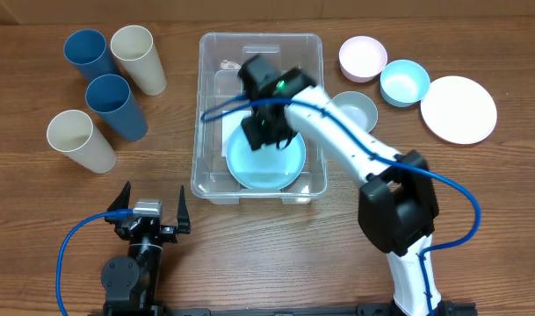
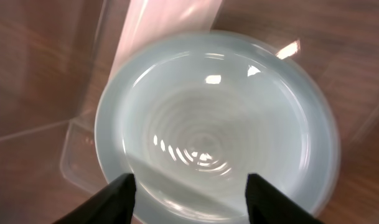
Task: Pack container
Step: 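Open the right gripper and withdraw it from the bin, then reach the right gripper to the pink plate and grip its rim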
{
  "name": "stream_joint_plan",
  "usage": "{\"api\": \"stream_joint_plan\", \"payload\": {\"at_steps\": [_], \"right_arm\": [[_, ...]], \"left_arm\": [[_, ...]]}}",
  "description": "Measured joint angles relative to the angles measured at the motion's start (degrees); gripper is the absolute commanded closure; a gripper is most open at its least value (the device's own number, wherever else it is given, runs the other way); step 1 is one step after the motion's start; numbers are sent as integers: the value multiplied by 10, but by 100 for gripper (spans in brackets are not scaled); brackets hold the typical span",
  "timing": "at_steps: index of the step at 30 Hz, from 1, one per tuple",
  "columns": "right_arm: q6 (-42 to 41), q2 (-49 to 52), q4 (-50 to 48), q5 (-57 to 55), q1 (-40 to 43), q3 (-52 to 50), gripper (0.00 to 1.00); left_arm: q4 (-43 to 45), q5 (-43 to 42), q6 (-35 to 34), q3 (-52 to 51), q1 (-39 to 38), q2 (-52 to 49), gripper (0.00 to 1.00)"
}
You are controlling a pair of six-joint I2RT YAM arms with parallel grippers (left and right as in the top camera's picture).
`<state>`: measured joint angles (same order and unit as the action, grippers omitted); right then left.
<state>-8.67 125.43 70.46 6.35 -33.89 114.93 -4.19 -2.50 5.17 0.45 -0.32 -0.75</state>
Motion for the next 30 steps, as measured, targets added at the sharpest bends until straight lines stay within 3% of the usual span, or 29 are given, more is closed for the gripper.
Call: {"api": "stream_joint_plan", "payload": {"at_steps": [2,5,8,11,15,21,30], "right_arm": [[-3,0,41,-5,19,64,25],[-12,1,106,-10,43,160,22],[-49,1,153,-25,79,252,21],[-110,1,189,-53,159,309,13],[-199,2,222,-73,321,311,12],[-258,9,231,-83,544,276,12],[-267,82,152,-81,619,117,18]], "left_arm": [[0,0,0,0,0,0,0],[0,0,0,0,0,0,0],[0,0,0,0,0,0,0],[0,0,0,0,0,0,0],[0,0,0,0,0,0,0],[0,0,0,0,0,0,0],[0,0,0,0,0,0,0]]}}
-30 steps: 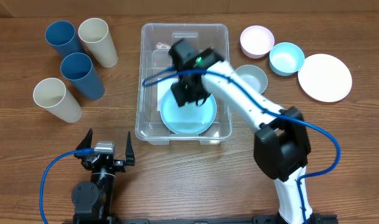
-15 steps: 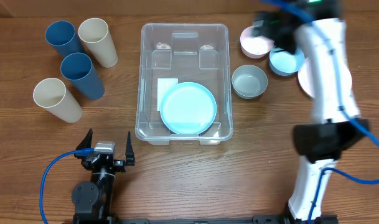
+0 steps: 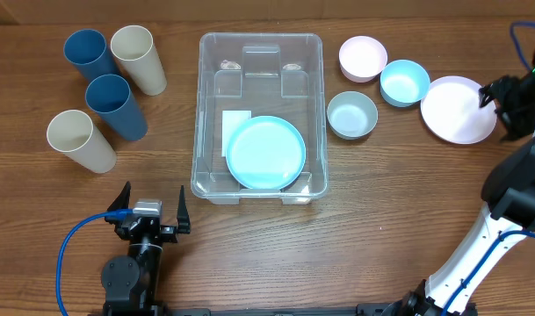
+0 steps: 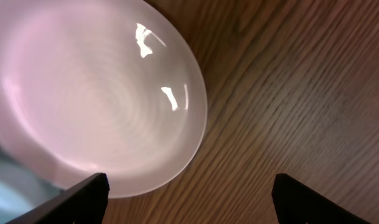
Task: Pack container
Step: 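Reach the right gripper to the pink plate and grip its rim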
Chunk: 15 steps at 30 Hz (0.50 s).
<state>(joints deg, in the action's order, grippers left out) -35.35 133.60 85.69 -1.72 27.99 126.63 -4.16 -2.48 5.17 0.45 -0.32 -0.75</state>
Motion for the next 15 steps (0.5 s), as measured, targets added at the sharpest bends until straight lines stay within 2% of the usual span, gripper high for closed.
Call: {"api": "stream_joint_plan", "payload": {"at_steps": [1,6,15], "right_arm": [[-2,1,-30,0,5,-52,22],[-2,1,-80,0,10,-114,32],[-3,1,-131,0,9,-152,43]], "left_arm": [[0,0,0,0,0,0,0],[0,0,0,0,0,0,0],[0,0,0,0,0,0,0]]}}
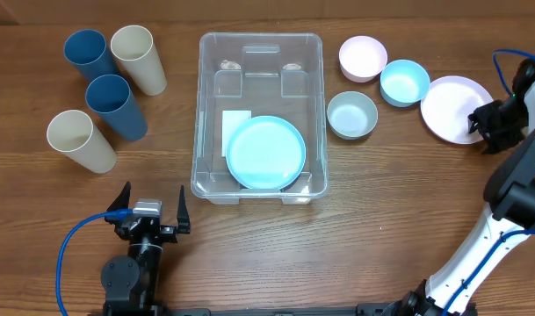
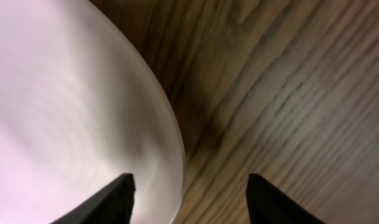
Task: Pack container
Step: 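Reach the right gripper to the pink plate and grip its rim, then lower the pink plate onto the stacked plates in the bin, release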
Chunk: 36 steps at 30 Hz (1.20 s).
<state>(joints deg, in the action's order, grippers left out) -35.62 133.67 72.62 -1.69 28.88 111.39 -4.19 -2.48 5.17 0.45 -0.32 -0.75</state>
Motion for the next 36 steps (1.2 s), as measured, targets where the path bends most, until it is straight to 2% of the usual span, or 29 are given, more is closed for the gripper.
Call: {"api": "stream_joint_plan", "payload": {"at_steps": [3,5,6,8,11,17,25,36], "right_arm": [[0,0,-20,0,0,-34,50],[-1,-1,-30,2,0,-42,59],[-2,-1,-32,4,0,-43,63],[-2,-2,-39,7,0,-43,80],[0,-2,-42,12,-1,-43,91],[-5,-4,-45,13,0,-43,96],[-3,-7,-8,15,16,-29,96],[15,-2,138,10,47,182,96]], "left_arm": [[0,0,0,0,0,0,0],[0,0,0,0,0,0,0],[0,0,0,0,0,0,0],[0,0,0,0,0,0,0],[0,0,0,0,0,0,0],[0,0,0,0,0,0,0],[0,0,0,0,0,0,0],[0,0,0,0,0,0,0]]}}
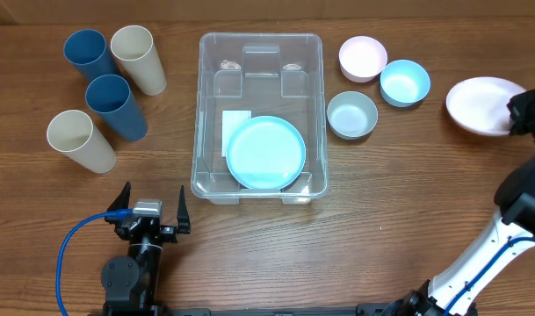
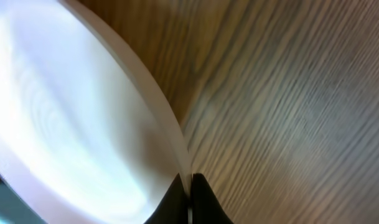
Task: Pack container
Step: 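Lower the pink plate onto the stacked plates in the bin, release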
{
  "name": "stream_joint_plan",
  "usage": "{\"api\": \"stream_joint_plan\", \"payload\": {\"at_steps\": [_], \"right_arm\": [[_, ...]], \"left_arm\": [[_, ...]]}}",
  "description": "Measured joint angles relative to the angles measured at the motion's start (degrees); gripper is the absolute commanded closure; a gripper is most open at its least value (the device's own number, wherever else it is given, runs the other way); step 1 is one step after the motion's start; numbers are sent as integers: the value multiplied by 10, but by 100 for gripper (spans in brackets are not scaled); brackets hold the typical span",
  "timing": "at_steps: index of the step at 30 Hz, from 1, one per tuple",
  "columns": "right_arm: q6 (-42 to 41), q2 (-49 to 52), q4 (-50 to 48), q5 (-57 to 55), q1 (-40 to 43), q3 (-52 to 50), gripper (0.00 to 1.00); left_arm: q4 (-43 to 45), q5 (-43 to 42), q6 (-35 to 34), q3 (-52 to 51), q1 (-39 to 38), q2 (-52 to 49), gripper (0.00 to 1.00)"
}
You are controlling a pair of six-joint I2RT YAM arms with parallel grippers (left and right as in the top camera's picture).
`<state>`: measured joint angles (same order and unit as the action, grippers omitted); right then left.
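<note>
The clear plastic container (image 1: 258, 48) stands mid-table with a light blue plate (image 1: 265, 153) lying inside it. At the far right edge my right gripper (image 1: 518, 116) is shut on the rim of the pale pink plate (image 1: 483, 105), which is tilted and lifted off the wood. In the right wrist view the plate (image 2: 71, 124) fills the left side, its rim pinched between the dark fingertips (image 2: 198, 199). My left gripper (image 1: 150, 209) rests open near the front left edge, holding nothing.
Three bowls sit right of the container: pink (image 1: 362, 57), blue (image 1: 404, 82) and grey-blue (image 1: 351, 114). Several cups, blue (image 1: 115, 105) and cream (image 1: 138, 58), lie at the left.
My right gripper was open astride the pink plate's right rim. Now it is shut on that rim, and the plate is raised, tilted and shifted to the right.
My right gripper stood open over the blue plate inside the container. Then it was far right, open beside the pink plate, with the blue plate left in the container. It then straddled the pink plate's rim, and now grips and lifts it.
</note>
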<state>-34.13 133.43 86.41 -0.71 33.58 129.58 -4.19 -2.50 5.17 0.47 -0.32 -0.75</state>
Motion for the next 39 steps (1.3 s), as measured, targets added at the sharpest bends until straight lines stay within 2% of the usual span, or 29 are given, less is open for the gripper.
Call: {"api": "stream_joint_plan", "payload": {"at_steps": [7,12,17,25,31,39], "right_arm": [[22,0,57,57,-29,132,96],[55,-9,88,109,-88,193,96],[91,-50,106,134,-185,209,96],[119,-92,107,138,-416,215,96],[125,-95,106,94,-541,151,96],[125,-95,106,65,-579,-30,96]], "left_arm": [[0,0,0,0,0,0,0],[0,0,0,0,0,0,0],[0,0,0,0,0,0,0],[0,0,0,0,0,0,0],[0,0,0,0,0,0,0],[0,0,0,0,0,0,0]]}}
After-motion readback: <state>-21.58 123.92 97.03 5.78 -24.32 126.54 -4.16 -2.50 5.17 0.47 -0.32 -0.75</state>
